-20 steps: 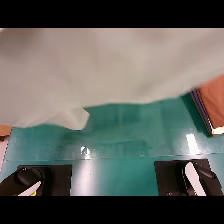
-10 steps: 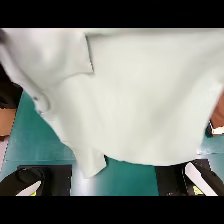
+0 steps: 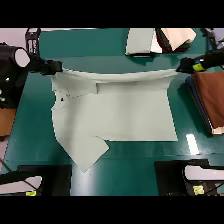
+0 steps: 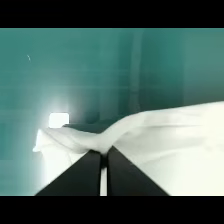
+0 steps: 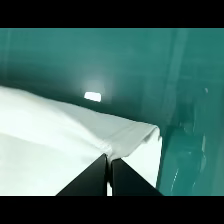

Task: Fold the shirts.

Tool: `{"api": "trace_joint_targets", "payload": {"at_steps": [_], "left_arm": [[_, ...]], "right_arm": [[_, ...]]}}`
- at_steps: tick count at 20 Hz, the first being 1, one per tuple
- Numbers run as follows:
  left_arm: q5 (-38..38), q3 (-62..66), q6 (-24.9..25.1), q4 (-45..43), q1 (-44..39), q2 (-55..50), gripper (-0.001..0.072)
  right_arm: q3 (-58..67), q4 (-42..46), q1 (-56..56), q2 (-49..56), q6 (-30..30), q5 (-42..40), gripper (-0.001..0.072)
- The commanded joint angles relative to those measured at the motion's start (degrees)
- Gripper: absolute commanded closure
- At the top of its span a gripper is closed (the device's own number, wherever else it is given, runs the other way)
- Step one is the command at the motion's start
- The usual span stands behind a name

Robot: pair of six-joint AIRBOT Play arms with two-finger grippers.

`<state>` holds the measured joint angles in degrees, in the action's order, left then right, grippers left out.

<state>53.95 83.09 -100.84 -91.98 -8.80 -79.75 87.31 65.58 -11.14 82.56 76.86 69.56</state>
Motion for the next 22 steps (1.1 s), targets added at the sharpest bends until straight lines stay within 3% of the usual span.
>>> {"api": "trace_joint_targets", "payload": {"at_steps": [1, 3, 5, 7, 9, 12, 19, 20, 21, 22], "left_arm": [[-3.8, 3.6, 5.2, 7.9, 4.0, -6.6, 0.0686], [-2.8, 4.7, 9.9, 12.9, 5.5, -7.1, 0.0686], [3.6, 4.8, 13.9, 14.9, 7.1, -7.1, 0.0686], [11.9, 4.5, 15.8, 14.8, 8.4, -7.3, 0.0685], [15.2, 2.4, 16.5, 14.8, 8.8, -7.3, 0.0685], [14.3, -3.5, 19.5, 18.0, 8.4, -7.3, 0.0685], [12.5, -12.2, 19.5, 18.3, 8.4, -7.3, 0.0682], [12.5, -12.1, 19.5, 18.3, 8.4, -7.2, 0.0553], [12.6, -11.9, 19.2, 18.3, 8.5, -7.0, 0.0289], [13.9, -11.0, 18.2, 18.1, 8.7, -7.0, 0.024]], "right_arm": [[9.6, 0.0, 2.0, 9.6, 0.3, -1.8, 0.0694], [14.4, 0.2, 2.0, 11.6, 0.2, 0.6, 0.0694], [14.8, 1.7, 2.0, 11.3, -1.8, 3.7, 0.0695], [11.0, 6.5, 2.0, 9.3, -2.2, 5.2, 0.0695], [5.0, 7.6, 2.1, 7.1, -2.2, 4.7, 0.0695], [-4.3, 7.5, 2.1, 3.9, -2.2, 2.4, 0.0694], [-17.1, 4.0, 2.1, 2.3, -2.2, 0.2, 0.0692], [-17.1, 2.9, 2.1, 2.3, -2.2, -0.2, 0.0686], [-16.5, 1.2, 1.9, 2.3, -2.3, -0.4, 0.0549], [-15.5, -0.6, 1.5, 2.3, -2.3, 0.2, 0.0336]]}}
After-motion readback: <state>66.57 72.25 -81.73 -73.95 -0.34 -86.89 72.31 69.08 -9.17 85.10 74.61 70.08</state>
